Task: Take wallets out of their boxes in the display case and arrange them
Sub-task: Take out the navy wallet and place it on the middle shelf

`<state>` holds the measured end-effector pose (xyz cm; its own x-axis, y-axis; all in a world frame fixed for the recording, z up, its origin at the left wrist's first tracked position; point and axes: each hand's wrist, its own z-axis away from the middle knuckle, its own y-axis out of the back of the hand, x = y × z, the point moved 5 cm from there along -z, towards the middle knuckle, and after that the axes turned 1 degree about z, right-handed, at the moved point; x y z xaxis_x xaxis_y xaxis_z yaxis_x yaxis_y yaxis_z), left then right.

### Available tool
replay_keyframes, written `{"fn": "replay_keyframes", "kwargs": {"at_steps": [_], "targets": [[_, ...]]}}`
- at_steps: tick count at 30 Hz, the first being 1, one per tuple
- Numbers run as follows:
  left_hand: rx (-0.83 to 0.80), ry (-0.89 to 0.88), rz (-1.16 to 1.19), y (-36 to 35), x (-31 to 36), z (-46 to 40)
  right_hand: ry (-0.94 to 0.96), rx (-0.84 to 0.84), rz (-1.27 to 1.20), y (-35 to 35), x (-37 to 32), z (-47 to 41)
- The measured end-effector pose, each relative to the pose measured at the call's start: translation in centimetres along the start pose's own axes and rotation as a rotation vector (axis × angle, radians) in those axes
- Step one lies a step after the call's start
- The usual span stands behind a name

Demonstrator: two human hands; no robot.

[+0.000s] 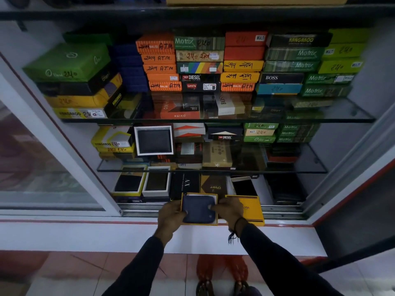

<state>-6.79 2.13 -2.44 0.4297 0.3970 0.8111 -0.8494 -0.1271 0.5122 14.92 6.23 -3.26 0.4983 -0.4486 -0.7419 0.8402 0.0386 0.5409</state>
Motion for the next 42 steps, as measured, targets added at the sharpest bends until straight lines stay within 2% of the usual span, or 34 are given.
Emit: {"fn": "replay_keyframes", "kwargs": {"at_steps": [2,5,9,13,19,23,27,29,30,32,34,36,37,39,42], "targets": [[0.026,-0.044,0.092,1.5,1.2,0.9,0.0,0.019,-0.228,0.8,-0.5,0.7],[0.064,-0.166,0.162,3.8,4.0,2.5,0.112,0.033,-0.492,3.1,-2.6,2.4],[0.168,-0.332,0.247,5.9,9.3,3.3,0.307,0.075,-0.582,7.2,-8.1,4.0],[0.276,-0.487,0.246,6.4,14.5,1.4,0.395,0.166,-0.535,10.2,-12.8,2.6],[0.268,-0.437,0.029,4.0,18.9,-4.3,0.286,0.295,-0.491,11.2,-15.8,-2.5],[0.275,-0.381,-0.087,2.8,19.6,-7.1,0.241,0.244,-0.472,10.8,-16.6,-4.4],[0.325,-0.405,-0.152,2.4,19.7,-7.4,0.17,0.213,-0.521,11.1,-15.7,-5.0],[0.426,-0.495,-0.121,2.5,19.2,-5.9,0.145,0.232,-0.577,11.5,-14.0,-5.0],[0.495,-0.565,-0.097,2.5,18.6,-4.7,0.165,0.294,-0.575,12.0,-12.8,-4.4],[0.574,-0.737,-0.111,1.4,17.1,-1.6,0.242,0.521,-0.465,13.5,-10.0,-1.9],[0.479,-0.924,-0.201,-1.9,15.1,1.7,0.295,0.708,-0.374,14.3,-6.1,1.3],[0.221,-1.067,-0.317,-6.6,13.4,4.2,0.221,0.73,-0.38,13.7,-1.1,2.6],[0.074,-1.08,-0.397,-8.7,12.6,4.8,0.136,0.702,-0.372,12.9,1.0,2.5],[-0.172,-0.971,-0.619,-13.1,11.1,4.9,-0.046,0.579,-0.255,11.9,4.9,1.7],[-0.295,-0.821,-0.881,-17.2,10.4,3.7,-0.183,0.293,-0.169,11.1,8.8,0.7]]}}
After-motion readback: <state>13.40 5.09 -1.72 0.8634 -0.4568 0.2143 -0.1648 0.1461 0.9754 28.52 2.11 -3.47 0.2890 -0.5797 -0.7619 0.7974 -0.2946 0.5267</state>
